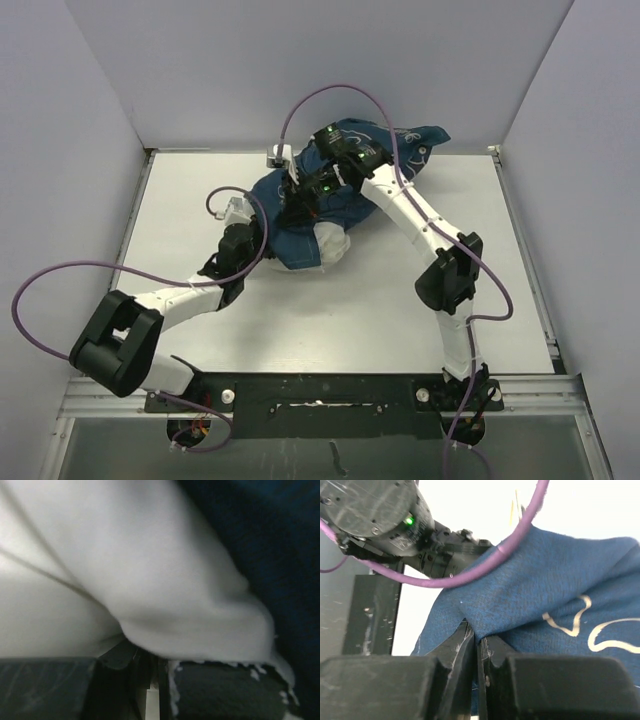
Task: Put the pillow into the pillowcase
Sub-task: Stuff the pillow into the pillowcase.
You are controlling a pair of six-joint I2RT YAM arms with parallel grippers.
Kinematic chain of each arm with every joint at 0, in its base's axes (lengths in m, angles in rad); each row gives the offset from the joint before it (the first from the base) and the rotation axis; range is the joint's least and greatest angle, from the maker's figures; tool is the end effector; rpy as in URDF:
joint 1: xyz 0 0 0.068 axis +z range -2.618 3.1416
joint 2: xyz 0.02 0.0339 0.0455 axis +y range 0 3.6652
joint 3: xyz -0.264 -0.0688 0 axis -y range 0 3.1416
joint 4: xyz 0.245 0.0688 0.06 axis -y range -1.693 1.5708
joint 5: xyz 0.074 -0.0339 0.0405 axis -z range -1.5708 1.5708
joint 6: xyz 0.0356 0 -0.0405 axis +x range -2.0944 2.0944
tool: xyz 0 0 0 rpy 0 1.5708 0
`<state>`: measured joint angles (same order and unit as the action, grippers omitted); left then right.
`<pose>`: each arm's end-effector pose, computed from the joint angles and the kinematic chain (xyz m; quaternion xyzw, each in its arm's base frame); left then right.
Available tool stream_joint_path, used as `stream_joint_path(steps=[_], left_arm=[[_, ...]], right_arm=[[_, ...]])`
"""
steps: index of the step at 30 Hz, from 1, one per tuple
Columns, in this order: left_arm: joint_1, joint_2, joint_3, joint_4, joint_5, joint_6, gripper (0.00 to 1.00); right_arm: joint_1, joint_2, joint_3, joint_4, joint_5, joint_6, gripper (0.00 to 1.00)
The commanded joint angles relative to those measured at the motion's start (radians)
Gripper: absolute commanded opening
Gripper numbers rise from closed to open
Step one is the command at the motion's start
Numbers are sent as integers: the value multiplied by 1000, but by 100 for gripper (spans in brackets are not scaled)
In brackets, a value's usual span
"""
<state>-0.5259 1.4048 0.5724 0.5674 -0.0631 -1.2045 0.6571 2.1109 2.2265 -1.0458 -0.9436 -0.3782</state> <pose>0.2531 -0.1443 0.2044 -0.2823 0.7423 -0.4460 0.4128 0.3378 0.2970 0.3517 -0.5427 0.6639 0.4662 0.2178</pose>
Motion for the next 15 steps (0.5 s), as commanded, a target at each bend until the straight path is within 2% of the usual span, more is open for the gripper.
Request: stream_joint_path(steps=[1, 5, 8, 10, 12, 13, 15], left_arm=[[-22, -18, 200, 174, 115, -40, 0], [-72, 32, 329, 218, 176, -98, 0], [-116, 94, 391, 303, 151, -178, 0], [-154, 140, 398, 375, 82, -246, 0], [-183, 171, 368, 443, -10, -324, 0], [-205, 181, 336, 468, -82, -374, 0], [-225, 204, 258, 536, -193, -455, 0]], right_arm=[[115, -202, 168, -46, -118, -127, 0], [112, -267, 221, -7, -130, -83, 0], [83, -282, 205, 28, -132, -39, 0], [40, -265, 178, 62, -137, -5, 0], [-44, -222, 131, 168, -184, 124, 0], [-85, -193, 104, 221, -222, 200, 0], [-132, -136, 61, 247, -269, 252, 0]])
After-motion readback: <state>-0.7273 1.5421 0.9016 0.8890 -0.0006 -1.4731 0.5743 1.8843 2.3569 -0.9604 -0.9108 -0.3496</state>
